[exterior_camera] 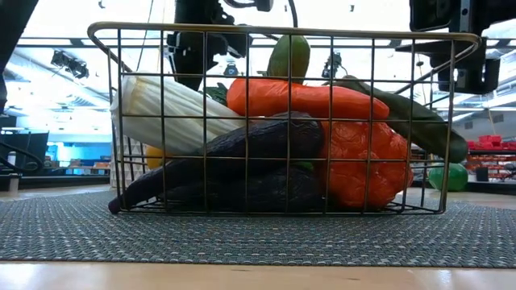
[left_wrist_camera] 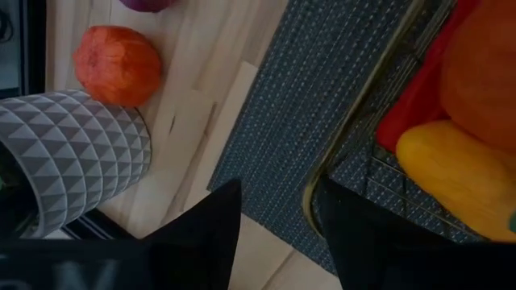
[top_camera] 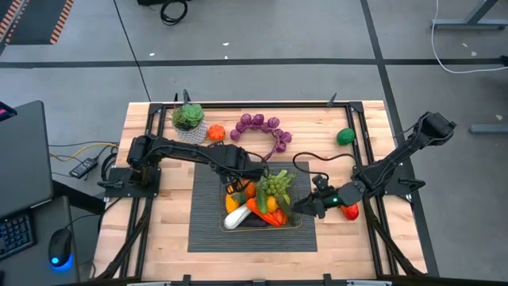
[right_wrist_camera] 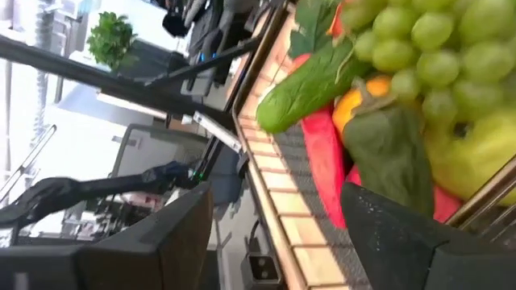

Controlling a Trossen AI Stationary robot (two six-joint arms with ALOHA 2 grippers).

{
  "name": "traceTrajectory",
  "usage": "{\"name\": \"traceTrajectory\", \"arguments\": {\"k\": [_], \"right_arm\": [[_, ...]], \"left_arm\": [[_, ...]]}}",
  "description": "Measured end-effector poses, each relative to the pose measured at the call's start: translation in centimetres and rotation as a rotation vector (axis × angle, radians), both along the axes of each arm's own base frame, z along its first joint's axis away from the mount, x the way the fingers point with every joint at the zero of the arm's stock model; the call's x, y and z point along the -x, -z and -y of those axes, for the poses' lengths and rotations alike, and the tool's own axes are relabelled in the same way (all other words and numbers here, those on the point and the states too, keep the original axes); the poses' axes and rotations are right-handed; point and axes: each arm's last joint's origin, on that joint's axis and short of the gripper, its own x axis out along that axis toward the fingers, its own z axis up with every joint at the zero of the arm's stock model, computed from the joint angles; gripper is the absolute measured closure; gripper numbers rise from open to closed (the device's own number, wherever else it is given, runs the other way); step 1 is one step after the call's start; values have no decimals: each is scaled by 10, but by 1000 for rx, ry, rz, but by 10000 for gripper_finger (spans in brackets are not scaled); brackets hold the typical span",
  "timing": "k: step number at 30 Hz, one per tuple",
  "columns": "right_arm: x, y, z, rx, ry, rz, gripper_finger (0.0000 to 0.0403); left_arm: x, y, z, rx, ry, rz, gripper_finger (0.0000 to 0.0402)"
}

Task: Build produce basket
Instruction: Put the green lime into the gold wire basket

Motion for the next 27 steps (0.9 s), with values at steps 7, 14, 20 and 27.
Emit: {"name": "traceTrajectory", "arguments": {"k": [7,14,20,27], "right_arm": [[1,0,-2,-15,-21,-7,135],[0,-1,-2,-25,-25,7,135],[2,-5,-2,-35,-68,21,135],[1,-19,1,45,-55,158,135]], "left_arm": [[0,-1,-9,2,-7,-15,230],[6,-3,-7,58,-18,-50,230],[11,-9,8,145,-20,-47,230],[10,-42,19,171,-4,88,230]]}}
